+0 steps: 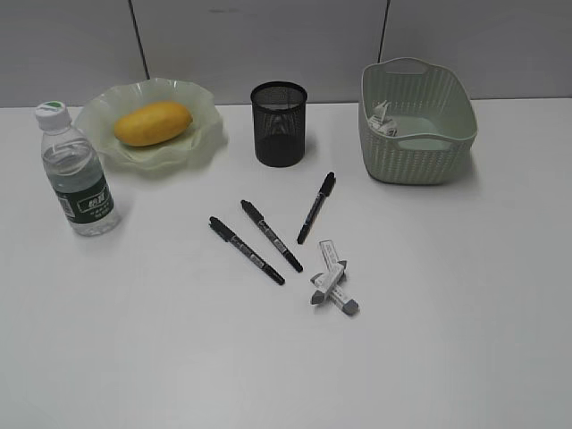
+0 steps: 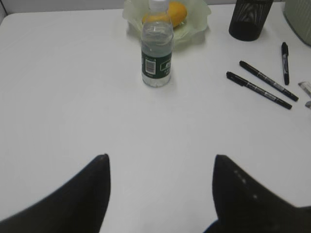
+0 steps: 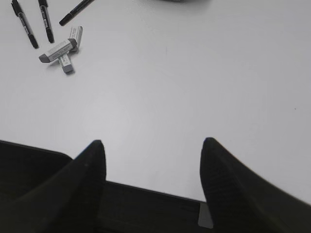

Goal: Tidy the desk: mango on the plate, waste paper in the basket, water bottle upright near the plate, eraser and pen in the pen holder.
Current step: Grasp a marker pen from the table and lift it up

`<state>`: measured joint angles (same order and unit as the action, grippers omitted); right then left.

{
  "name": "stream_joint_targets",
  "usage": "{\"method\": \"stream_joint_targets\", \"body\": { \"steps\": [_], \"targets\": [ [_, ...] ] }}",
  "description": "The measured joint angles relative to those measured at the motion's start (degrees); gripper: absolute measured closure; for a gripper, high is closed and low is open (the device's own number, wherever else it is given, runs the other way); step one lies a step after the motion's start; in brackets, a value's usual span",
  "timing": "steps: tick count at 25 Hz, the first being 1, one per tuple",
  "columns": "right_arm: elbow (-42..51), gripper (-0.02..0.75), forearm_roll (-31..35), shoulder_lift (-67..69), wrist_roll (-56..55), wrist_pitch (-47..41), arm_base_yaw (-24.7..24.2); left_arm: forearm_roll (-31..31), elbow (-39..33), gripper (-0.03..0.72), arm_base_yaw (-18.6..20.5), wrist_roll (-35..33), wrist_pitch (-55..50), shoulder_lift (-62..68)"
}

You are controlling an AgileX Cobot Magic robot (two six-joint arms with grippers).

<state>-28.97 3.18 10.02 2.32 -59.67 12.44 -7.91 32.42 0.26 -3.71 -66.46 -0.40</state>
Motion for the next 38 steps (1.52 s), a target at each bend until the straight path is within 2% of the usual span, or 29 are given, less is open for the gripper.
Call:
{"method": "stream_joint_targets", "body": {
  "steps": [6,9,13,17,22,26,32,38],
  "targets": [
    [-4.6,0.249,0.1,1.3,0.0,1.7,0.0,-0.6,-1.7,0.187,0.0,0.0,4.3,0.0],
    [-8.7,0.249,0.1,6.3,1.3,2.1,0.0,-0.8,-1.9,0.187,0.0,-0.2,4.8,0.0],
    [-15.1,0.249,0.6,20.0,3.8,2.5,0.0,-2.9,-2.0,0.187,0.0,-3.4,4.8,0.0],
    [-24.1,0.249,4.1,36.0,8.6,3.3,0.0,-3.7,-2.0,0.191,0.0,-4.2,4.8,0.0],
    [-38.0,0.249,5.0,54.4,12.9,3.2,0.3,-0.3,-2.0,0.234,0.0,1.8,4.9,0.0],
    [-47.9,0.249,3.7,67.4,13.5,2.8,5.4,0.4,-2.0,0.25,0.0,3.2,4.9,0.0],
    [-64.5,0.249,0.7,88.1,10.4,1.2,18.3,0.4,-2.0,0.252,0.0,3.3,4.9,0.0],
    [-81.7,0.249,3.8,107.3,9.5,-3.0,24.1,-0.5,-2.3,0.252,0.0,3.4,5.6,0.0]
  ]
}}
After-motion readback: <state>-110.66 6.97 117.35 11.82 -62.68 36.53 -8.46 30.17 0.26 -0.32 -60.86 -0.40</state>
